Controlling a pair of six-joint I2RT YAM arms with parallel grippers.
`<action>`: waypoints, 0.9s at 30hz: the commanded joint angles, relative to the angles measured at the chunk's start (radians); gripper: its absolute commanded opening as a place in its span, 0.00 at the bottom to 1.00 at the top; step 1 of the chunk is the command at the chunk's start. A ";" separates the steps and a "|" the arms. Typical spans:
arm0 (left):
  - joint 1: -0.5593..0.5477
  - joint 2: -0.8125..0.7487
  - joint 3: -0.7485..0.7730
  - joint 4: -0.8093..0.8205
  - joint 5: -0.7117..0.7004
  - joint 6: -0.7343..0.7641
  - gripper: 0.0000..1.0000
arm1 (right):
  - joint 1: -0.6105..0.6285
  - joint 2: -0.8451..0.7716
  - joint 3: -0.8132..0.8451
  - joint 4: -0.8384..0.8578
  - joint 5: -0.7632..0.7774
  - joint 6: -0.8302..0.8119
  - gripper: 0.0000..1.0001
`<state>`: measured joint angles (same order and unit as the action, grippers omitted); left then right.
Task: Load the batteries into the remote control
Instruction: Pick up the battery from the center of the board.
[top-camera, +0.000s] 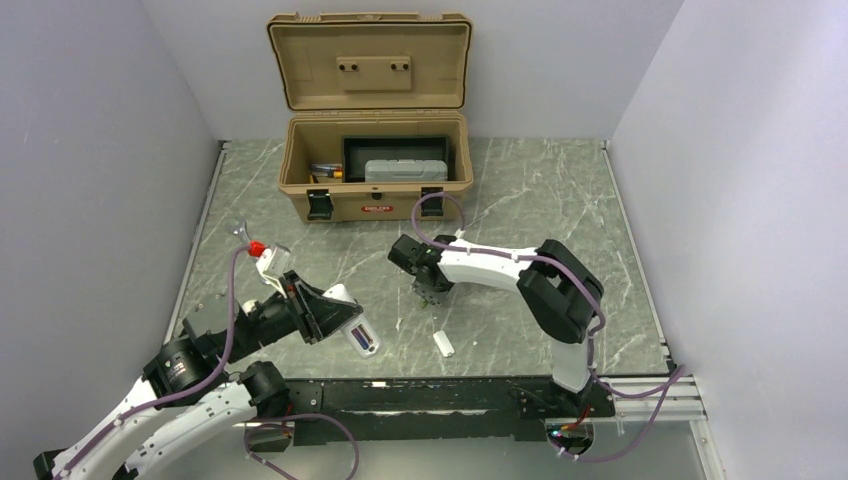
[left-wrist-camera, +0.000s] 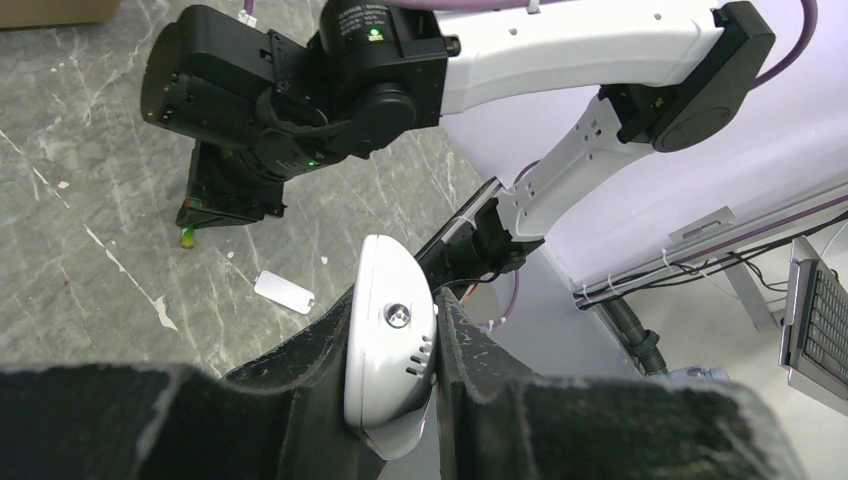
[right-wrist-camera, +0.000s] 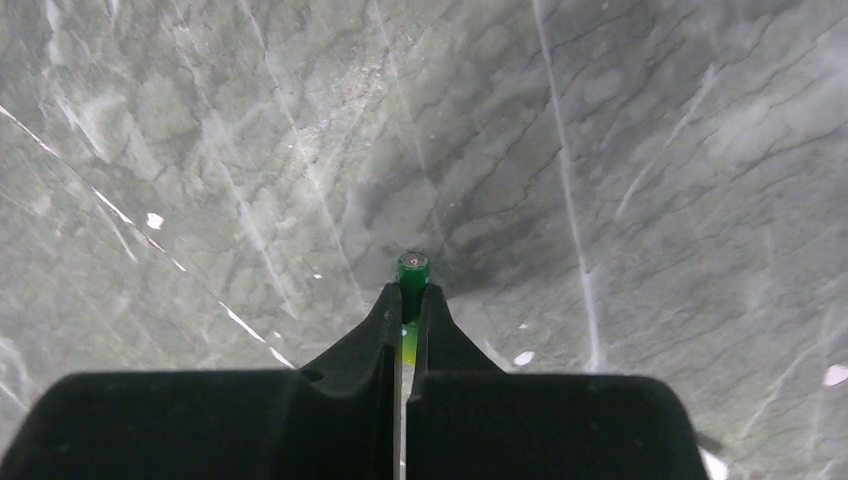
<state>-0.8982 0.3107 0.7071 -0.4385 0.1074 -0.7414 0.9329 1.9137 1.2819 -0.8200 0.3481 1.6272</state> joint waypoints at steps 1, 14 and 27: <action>0.002 0.012 0.020 0.032 -0.008 0.007 0.00 | 0.003 -0.108 -0.096 0.114 0.064 -0.218 0.00; 0.002 0.051 0.015 0.057 -0.011 -0.036 0.00 | 0.000 -0.605 -0.522 0.733 0.053 -0.867 0.00; 0.002 0.166 -0.010 0.181 0.060 -0.097 0.00 | 0.001 -0.887 -0.496 0.749 -0.365 -1.396 0.00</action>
<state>-0.8982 0.4496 0.7063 -0.3698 0.1341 -0.8024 0.9325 1.0950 0.7113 -0.0792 0.1822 0.4408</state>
